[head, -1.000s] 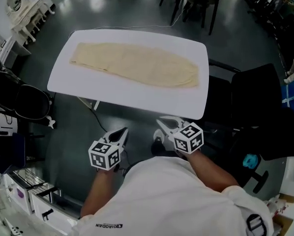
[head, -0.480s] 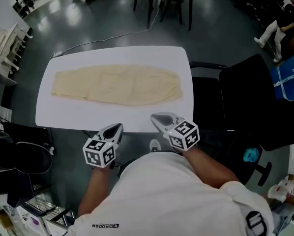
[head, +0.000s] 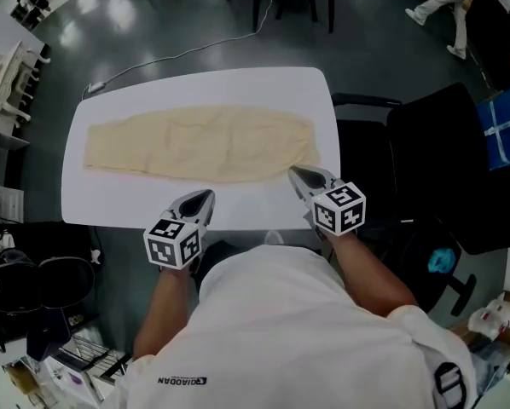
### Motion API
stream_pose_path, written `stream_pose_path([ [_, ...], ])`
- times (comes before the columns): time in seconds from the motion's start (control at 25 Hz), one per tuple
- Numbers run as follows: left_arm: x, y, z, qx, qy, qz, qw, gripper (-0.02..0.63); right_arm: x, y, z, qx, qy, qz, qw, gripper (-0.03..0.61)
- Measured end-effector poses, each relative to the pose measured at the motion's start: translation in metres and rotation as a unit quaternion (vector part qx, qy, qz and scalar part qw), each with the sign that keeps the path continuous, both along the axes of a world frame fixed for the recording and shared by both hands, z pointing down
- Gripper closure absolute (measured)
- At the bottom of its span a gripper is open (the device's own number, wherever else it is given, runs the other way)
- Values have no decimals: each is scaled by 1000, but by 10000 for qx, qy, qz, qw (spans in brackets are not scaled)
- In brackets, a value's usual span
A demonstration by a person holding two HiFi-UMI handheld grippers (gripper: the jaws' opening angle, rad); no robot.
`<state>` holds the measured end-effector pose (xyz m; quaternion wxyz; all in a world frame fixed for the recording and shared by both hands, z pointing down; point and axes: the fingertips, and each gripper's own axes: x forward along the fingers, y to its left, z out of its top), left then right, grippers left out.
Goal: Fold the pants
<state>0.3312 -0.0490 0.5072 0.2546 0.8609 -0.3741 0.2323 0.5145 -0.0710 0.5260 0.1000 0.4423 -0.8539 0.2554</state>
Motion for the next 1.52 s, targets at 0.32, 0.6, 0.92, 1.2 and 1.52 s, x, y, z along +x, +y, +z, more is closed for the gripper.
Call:
stream_pose_path([
  [0.32, -24, -39, 19, -257, -256, 161, 9992, 586, 66, -62, 65, -594, 458, 1462, 9864, 552],
  [0.6, -37, -78, 16, -289, -399, 521, 9974, 586, 83, -99, 129, -1069, 1000, 1773, 9732, 472],
  [0.92, -62, -114, 19, -309, -507, 424, 9973, 586, 98, -125, 167, -1471, 1273, 1958, 9612, 354],
  [1.2, -85, -110, 23, -315, -477, 73, 9983, 585, 107, -123, 194, -1778, 1260, 2120, 9527, 334],
  [1.52, -106, -88, 24, -329, -383, -461, 9977, 586, 93, -122, 204, -1334, 2122, 1718, 9527, 412],
])
